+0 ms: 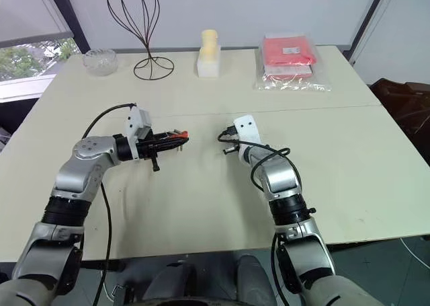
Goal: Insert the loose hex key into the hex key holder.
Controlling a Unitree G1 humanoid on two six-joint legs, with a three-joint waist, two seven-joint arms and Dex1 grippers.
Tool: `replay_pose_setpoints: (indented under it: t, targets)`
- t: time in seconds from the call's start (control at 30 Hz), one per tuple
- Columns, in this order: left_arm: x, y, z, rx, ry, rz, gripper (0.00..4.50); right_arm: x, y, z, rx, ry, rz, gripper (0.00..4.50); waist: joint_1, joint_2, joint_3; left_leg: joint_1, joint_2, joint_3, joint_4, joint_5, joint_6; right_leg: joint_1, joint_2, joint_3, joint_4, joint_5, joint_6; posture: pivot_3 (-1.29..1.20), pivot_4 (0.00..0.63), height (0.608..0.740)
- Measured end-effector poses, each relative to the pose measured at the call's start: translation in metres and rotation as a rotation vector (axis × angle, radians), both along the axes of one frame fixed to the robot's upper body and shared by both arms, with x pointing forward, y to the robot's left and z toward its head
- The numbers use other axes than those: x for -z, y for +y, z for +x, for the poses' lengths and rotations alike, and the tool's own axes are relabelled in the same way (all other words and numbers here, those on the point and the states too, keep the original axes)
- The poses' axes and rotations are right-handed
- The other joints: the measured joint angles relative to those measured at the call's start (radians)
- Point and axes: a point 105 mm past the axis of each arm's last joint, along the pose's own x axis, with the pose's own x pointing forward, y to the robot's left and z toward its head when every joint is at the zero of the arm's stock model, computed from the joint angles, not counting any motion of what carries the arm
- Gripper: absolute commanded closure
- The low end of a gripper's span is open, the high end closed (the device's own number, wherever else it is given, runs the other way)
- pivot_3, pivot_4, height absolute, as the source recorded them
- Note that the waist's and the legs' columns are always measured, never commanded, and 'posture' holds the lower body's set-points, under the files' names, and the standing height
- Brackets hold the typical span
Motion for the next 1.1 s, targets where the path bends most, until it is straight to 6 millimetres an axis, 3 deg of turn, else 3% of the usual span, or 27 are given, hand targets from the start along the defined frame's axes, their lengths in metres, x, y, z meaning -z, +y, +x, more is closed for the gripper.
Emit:
replay_pose_setpoints:
  t: [0.07,0.17,0.2,0.23,0.3,0.5,0.7,1.1]
  targets:
    - [-0.004,0.002,0.003,0.025,0.007,0.016,4.50,-0.028,0.007,0.010,-0.049,-0.126,0.072,4.44,-0.002,0.003,0.004,-0.003,0.000,0.000,-0.001,0.000,0.000,-0.003,0.000,0.000,0.000,0.000,0.000,0.00,0.150,0.740]
    - [-0.015,0.001,0.012,0.077,0.029,0.026,4.50,-0.119,0.021,0.014,-0.197,-0.456,0.266,4.44,-0.005,0.004,0.005,-0.004,0.000,0.000,-0.003,0.000,0.000,-0.004,-0.001,0.000,0.000,0.000,0.000,0.00,0.150,0.740]
    - [-0.017,0.001,0.014,0.084,0.027,0.026,4.50,-0.138,0.022,0.011,-0.223,-0.526,0.297,4.44,-0.007,0.004,0.005,-0.003,0.000,0.000,-0.003,0.000,0.000,-0.004,-0.001,-0.001,-0.001,0.000,0.000,0.00,0.150,0.740]
    - [-0.021,-0.002,0.020,0.088,0.026,0.010,4.50,-0.157,0.020,0.007,-0.252,-0.600,0.349,4.44,-0.006,0.003,0.005,-0.003,0.000,-0.001,-0.003,0.000,0.000,-0.003,-0.001,-0.001,-0.001,0.000,0.000,0.00,0.150,0.740]
    - [-0.026,-0.011,0.033,0.083,0.020,-0.024,4.50,-0.174,0.017,0.000,-0.299,-0.681,0.425,4.44,-0.002,0.003,0.005,-0.003,-0.001,-0.001,-0.002,0.000,0.000,-0.001,-0.001,-0.002,-0.003,0.000,0.000,0.00,0.150,0.740]
    - [-0.022,-0.042,0.050,0.090,0.026,-0.125,4.50,-0.168,0.016,-0.004,-0.341,-0.691,0.568,4.44,-0.006,0.003,0.005,-0.003,-0.001,-0.001,-0.002,0.000,0.000,-0.003,-0.001,-0.002,-0.001,0.000,0.000,0.00,0.150,0.740]
    - [-0.007,-0.066,0.053,0.088,0.030,-0.174,4.50,-0.155,0.012,0.005,-0.309,-0.683,0.624,4.44,-0.025,0.003,0.005,-0.003,0.000,0.000,-0.004,0.000,0.000,-0.005,-0.001,-0.001,0.000,0.000,0.000,0.00,0.150,0.740]
    - [-0.017,-0.069,0.060,0.025,-0.025,-0.223,4.50,-0.128,0.030,0.003,-0.299,-0.627,0.703,4.44,-0.022,0.004,0.005,-0.005,0.000,0.000,-0.003,0.000,-0.001,-0.006,-0.001,0.000,0.000,0.000,0.000,0.00,0.150,0.740]
